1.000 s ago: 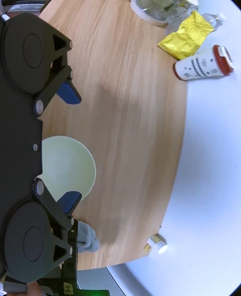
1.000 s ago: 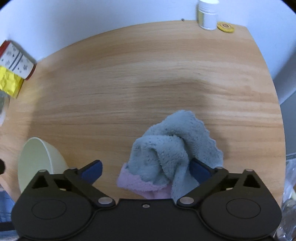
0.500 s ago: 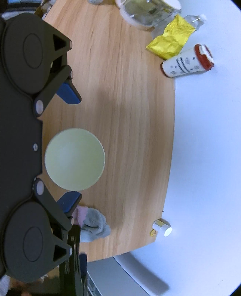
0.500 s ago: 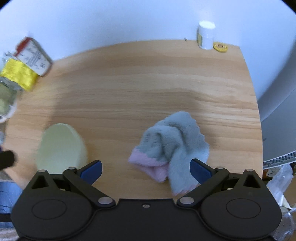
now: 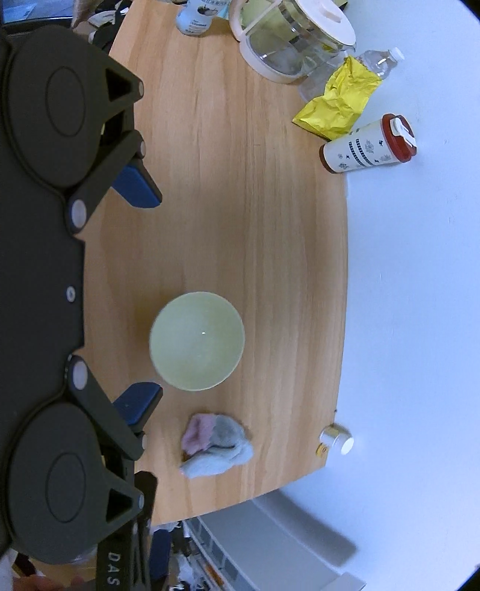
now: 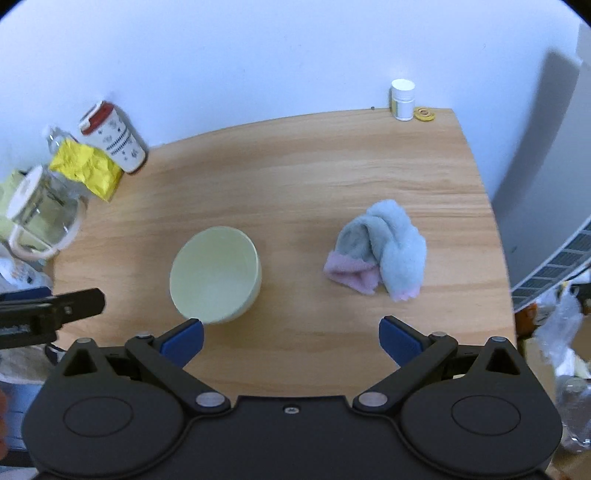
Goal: Clean bowl
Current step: 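Open the right gripper and drop the cloths on the table beside the bowl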
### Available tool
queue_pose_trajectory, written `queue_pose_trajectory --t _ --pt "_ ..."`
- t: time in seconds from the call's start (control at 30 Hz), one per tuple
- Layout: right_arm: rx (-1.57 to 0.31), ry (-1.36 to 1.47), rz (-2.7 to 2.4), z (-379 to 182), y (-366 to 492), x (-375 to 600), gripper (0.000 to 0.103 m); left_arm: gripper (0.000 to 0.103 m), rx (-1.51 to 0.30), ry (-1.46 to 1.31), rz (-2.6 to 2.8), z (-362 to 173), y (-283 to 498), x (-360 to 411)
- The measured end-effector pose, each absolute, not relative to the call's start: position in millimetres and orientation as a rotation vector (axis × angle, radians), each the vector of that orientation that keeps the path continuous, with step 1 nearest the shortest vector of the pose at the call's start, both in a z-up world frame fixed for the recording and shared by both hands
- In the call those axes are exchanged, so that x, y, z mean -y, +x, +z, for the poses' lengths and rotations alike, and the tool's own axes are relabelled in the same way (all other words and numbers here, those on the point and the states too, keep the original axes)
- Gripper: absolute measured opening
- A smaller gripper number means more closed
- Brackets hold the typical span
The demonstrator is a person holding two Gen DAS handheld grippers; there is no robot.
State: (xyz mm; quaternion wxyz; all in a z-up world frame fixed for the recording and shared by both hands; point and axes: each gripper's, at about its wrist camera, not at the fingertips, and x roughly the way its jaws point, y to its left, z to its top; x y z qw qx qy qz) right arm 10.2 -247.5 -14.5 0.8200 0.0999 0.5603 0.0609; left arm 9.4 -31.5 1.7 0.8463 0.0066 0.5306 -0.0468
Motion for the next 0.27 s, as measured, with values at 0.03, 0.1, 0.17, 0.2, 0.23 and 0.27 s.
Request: queue_pose_trajectory --t 0.03,0.1,0.17,0.2,0.23,0.27 --pt "-1.183 0.211 0.123 -12.4 4.3 244.3 0.103 0.102 -1.117 0.018 -0.100 3.2 6.3 29.8" --pt "-1.174 0.208 0.113 -10.4 -3.0 240.3 0.103 0.102 -1.117 0.019 -0.096 4.1 3.0 27.5" --pt "-1.164 0.207 0.102 -8.7 -9.4 237.3 0.103 0.102 -1.113 0.016 -0.096 5.4 -1.4 22.9" --pt "-1.164 0.208 0.099 -9.1 -11.3 236.2 0.103 0.102 -1.112 0.014 -0.094 5.6 -2.3 21.5" --pt "-1.166 0.212 0.095 -9.2 -13.8 235.1 0.103 0.102 -1.107 0.015 -0.090 6.3 -4.2 19.2" --pt "-1.168 0.218 0.092 -9.3 -16.3 234.0 0.103 0.102 -1.103 0.019 -0.089 7.2 -5.2 18.4"
